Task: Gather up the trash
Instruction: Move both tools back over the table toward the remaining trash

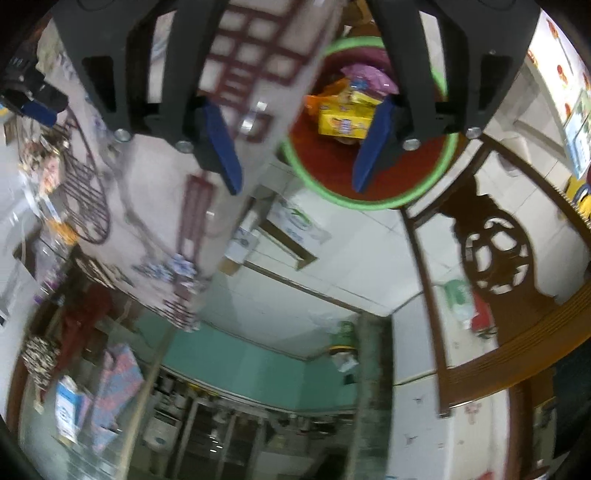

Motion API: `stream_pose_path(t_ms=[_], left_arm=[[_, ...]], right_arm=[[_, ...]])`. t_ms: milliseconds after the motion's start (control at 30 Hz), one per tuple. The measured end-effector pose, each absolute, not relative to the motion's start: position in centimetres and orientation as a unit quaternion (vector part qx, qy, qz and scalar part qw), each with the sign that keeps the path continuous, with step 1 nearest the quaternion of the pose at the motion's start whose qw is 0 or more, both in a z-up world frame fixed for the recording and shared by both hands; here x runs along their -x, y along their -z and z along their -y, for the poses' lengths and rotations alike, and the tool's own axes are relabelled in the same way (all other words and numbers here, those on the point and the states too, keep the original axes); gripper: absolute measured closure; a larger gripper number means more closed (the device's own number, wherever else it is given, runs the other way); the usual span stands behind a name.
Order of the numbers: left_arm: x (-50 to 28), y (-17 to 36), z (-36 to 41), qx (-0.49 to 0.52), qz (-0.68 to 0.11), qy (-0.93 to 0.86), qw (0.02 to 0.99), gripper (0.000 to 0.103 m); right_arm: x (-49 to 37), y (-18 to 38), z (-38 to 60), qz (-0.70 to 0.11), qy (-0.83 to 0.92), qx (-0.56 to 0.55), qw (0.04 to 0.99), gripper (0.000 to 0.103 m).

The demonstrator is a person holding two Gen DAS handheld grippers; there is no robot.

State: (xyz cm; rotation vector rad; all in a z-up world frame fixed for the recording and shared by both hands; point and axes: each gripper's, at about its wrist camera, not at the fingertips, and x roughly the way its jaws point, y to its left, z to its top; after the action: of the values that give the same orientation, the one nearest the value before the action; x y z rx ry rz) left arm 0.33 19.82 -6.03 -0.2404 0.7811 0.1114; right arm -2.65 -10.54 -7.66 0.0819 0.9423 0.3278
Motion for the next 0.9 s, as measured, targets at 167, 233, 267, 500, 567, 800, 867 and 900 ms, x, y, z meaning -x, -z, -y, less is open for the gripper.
stream_pose_path(t_ms=[167,233,267,500,567,800,867,900], left_arm=[[-1.2,5.9,-14.2,0.083,-0.384,-0.002,0.920,0.030],[-1.3,5.9,-11.9,0.069,-0.383,0.024,0.921,0.027],[-1.4,6.0,-10.9,0.062,-0.384,0.035,0.921,0.026],[-1.6,7.2,-4.7,0.013,-0.393,0.099,0.914,0.024],[-1.6,7.5,-3.6,0.017,-0.398,0.120,0.909,0.024],[-1.1,8.0,0.4,-0.012,-0.387,0.163,0.908,0.016],[-1.0,8.4,2.3,-0.038,-0.383,0.179,0.905,0.016],[-1.0,8.5,2.9,-0.045,-0.383,0.184,0.904,0.016]], right_arm=[[3.3,7.9,18.9,-0.448,-0.078,-0.050,0.889,0.022],[3.1,8.1,22.8,-0.446,-0.043,-0.061,0.892,0.022],[2.9,8.2,24.0,-0.444,-0.031,-0.064,0.893,0.022],[-0.3,8.9,32.0,-0.434,0.045,-0.106,0.893,0.022],[-1.6,8.8,32.7,-0.432,0.059,-0.090,0.895,0.022],[-5.7,10.8,33.9,-0.460,0.046,-0.062,0.885,0.022],[-6.3,12.5,34.2,-0.485,0.041,-0.058,0.872,0.023],[-6.4,12.9,34.3,-0.489,0.039,-0.057,0.869,0.033]])
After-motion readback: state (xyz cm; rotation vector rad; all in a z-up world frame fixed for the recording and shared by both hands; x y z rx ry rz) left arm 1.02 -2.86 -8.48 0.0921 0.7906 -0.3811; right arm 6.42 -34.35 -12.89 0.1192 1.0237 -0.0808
